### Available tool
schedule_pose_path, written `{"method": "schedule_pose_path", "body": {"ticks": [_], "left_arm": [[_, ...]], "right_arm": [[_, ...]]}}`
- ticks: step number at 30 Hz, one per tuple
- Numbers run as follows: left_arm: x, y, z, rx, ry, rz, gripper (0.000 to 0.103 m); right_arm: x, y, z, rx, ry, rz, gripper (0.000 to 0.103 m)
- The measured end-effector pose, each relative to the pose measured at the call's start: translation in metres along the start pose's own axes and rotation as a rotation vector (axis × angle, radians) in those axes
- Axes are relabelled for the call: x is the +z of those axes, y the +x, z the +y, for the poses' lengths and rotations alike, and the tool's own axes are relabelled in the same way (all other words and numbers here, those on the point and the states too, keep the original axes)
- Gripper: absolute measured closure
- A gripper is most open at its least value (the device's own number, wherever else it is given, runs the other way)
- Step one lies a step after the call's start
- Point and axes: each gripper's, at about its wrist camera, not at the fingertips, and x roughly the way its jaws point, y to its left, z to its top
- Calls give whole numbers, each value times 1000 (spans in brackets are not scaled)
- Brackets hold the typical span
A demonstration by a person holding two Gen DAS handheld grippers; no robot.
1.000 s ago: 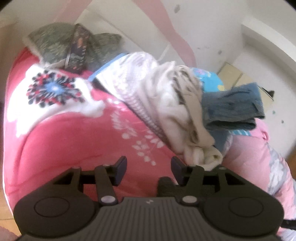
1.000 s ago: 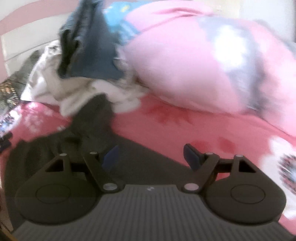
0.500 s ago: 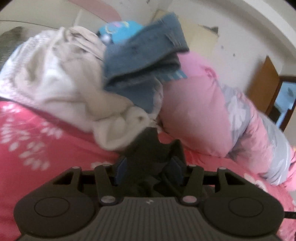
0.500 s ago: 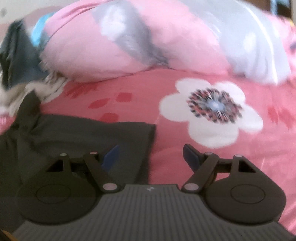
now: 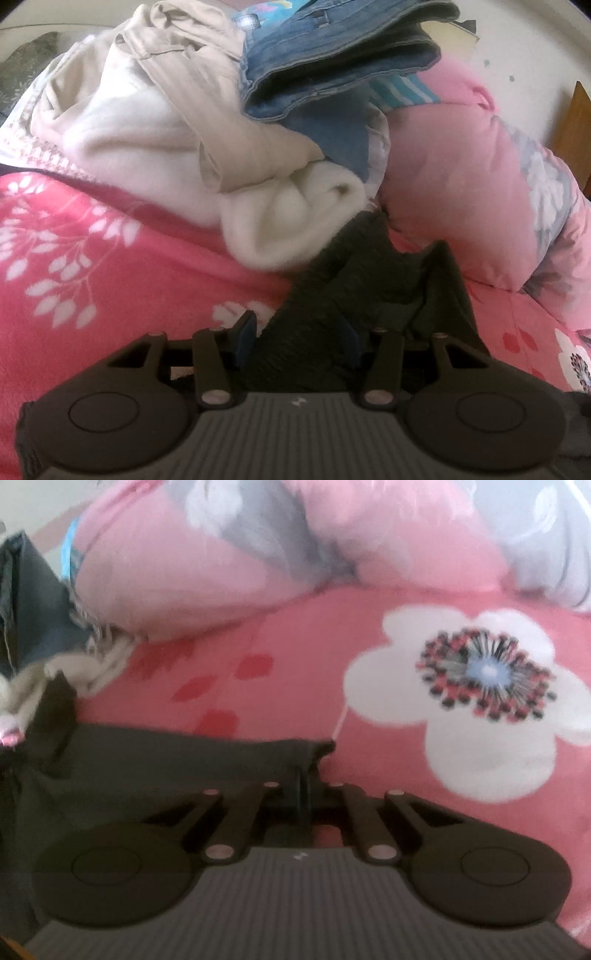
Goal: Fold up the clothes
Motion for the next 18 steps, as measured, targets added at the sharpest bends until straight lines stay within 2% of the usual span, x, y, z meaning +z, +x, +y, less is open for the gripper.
{"method": "schedule_pose_path", "body": {"ticks": [3, 6, 12, 14, 16, 18], "left_arm": [[2, -3, 0, 0, 3, -11, 54], [3, 0, 1, 1, 0, 0, 54], [2, 5, 0, 11, -2, 8, 54], [1, 6, 0, 13, 3, 10, 54], [1, 7, -1, 12, 1, 10, 54], [1, 7, 1, 7, -6, 10, 54]], "right_arm": [[7, -18, -3, -38, 27, -97, 102], [13, -27, -13, -90, 67, -140, 102], [16, -6, -40, -213, 155, -119, 102], [15, 5, -52, -277, 214, -84, 98], [12, 3, -70, -299, 312, -86, 97], [10, -6, -82, -308, 388, -111, 85]]}}
